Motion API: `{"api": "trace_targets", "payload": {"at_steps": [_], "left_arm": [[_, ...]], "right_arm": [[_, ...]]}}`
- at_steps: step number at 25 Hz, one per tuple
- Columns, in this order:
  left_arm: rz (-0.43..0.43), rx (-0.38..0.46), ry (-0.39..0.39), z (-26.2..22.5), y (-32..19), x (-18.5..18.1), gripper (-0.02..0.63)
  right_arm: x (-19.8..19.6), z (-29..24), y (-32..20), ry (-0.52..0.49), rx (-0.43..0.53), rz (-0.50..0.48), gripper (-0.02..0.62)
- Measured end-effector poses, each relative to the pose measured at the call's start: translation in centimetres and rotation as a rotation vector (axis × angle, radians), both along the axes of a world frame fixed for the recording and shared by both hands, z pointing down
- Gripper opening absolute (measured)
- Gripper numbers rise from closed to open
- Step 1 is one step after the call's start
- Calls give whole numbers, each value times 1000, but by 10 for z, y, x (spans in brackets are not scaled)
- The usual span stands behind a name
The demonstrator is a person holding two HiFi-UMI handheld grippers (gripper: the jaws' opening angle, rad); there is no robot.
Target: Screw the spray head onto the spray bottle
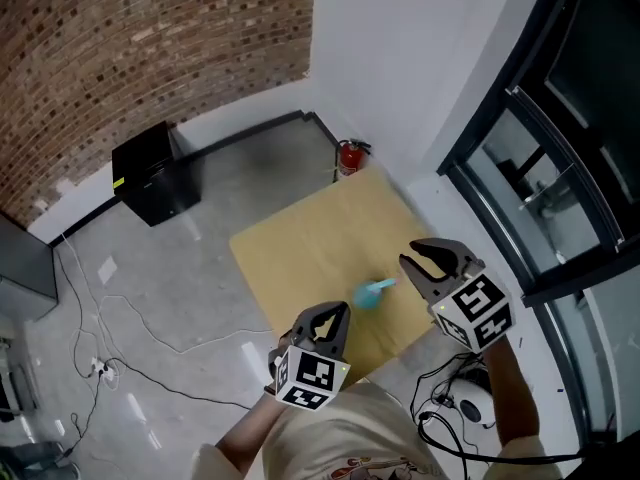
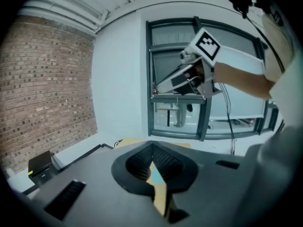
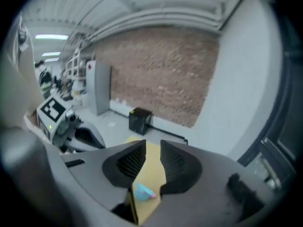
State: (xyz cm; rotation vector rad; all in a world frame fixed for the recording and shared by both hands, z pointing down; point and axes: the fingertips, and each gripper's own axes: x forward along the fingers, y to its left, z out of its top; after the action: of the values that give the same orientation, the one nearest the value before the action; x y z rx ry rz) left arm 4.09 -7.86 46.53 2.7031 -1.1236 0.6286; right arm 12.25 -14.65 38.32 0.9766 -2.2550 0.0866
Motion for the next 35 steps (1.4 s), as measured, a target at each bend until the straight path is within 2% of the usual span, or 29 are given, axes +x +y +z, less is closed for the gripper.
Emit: {"api": "trace_targets", "payload": {"at_steps": [2, 5, 7, 10, 12, 15, 17, 23, 28, 35], "left_arm": [[-24, 4, 34, -12, -4, 3, 8], [-46, 17, 75, -27, -4, 8, 8], [-56, 17, 78, -31, -2, 10, 8], [-43, 18, 27, -23, 4, 17, 8], [-26, 4, 25, -17, 9, 25, 8], [-28, -22, 52, -14, 18, 29, 8], [-40, -34, 63, -11, 22, 31, 8], [-69, -42, 65, -7, 21, 37, 8], [-55, -31, 58, -6, 20, 43, 8], [-61, -25, 51, -7, 17, 33, 8]], "right_arm": [[25, -22, 7, -169, 103, 155, 95], [62, -26, 28, -288, 269, 331, 65], [78, -8, 44, -302, 292, 421, 50], [91, 34, 61, -262, 263, 530, 26], [94, 55, 72, -236, 267, 576, 8], [84, 69, 85, -184, 293, 578, 8], [74, 71, 89, -185, 285, 565, 8], [67, 72, 86, -250, 243, 559, 6], [74, 76, 83, -338, 194, 567, 6], [77, 71, 77, -336, 197, 577, 6]]}}
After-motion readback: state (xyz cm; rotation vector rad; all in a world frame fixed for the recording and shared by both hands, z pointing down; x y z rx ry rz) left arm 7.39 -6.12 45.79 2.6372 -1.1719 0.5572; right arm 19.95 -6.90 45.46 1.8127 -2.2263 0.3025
